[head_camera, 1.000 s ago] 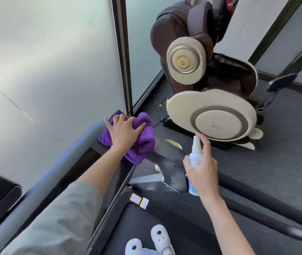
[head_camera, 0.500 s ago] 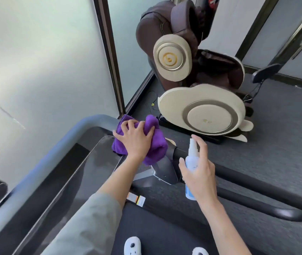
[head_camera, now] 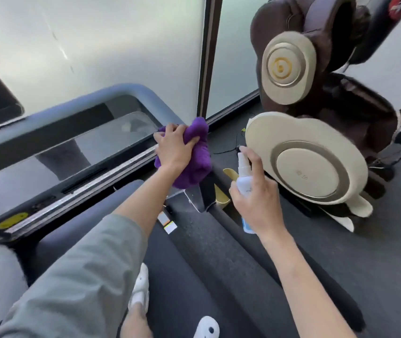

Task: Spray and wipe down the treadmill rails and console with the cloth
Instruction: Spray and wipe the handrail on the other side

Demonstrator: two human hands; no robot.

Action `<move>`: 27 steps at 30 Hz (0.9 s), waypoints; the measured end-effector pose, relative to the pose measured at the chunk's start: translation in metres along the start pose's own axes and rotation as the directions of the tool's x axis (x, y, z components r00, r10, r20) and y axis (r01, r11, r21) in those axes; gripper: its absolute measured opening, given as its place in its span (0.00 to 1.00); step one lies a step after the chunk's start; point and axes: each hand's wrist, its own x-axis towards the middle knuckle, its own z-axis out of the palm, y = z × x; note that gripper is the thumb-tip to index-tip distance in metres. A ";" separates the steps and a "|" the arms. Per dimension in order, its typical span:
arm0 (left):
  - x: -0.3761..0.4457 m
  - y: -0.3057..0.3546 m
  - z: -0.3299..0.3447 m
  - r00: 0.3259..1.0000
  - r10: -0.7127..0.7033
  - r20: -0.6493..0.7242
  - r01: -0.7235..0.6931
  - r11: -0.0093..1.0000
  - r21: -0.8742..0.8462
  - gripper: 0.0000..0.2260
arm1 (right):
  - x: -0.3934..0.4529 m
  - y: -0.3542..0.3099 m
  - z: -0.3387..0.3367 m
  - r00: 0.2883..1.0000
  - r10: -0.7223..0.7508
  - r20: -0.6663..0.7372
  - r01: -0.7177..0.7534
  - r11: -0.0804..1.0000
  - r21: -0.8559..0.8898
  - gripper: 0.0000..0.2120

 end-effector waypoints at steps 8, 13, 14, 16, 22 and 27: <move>-0.088 -0.034 -0.034 0.981 -0.148 -0.127 0.104 0.948 -0.301 0.12 | 0.001 0.017 -0.020 0.995 -0.043 0.085 0.038 0.998 0.051 0.31; -0.097 -0.033 -0.043 0.987 -0.103 -0.126 0.056 0.941 -0.333 0.12 | 0.005 0.015 -0.021 0.987 -0.006 0.161 -0.004 0.998 0.062 0.29; -0.099 -0.033 -0.044 0.989 -0.092 -0.120 0.047 0.941 -0.335 0.12 | 0.004 0.013 -0.022 0.989 -0.011 0.147 0.002 0.998 0.056 0.29; -0.100 -0.033 -0.044 0.991 -0.075 -0.111 0.033 0.939 -0.343 0.12 | -0.001 0.009 -0.022 0.993 -0.039 0.108 0.034 0.999 0.042 0.30; -0.107 -0.023 -0.041 0.995 -0.062 -0.077 0.028 0.921 -0.389 0.14 | -0.017 0.006 -0.035 0.991 -0.010 0.130 0.006 0.999 0.031 0.35; -0.111 -0.021 -0.038 0.993 -0.060 -0.098 0.018 0.922 -0.387 0.14 | -0.013 0.010 -0.048 0.987 0.008 0.163 0.004 0.998 -0.070 0.31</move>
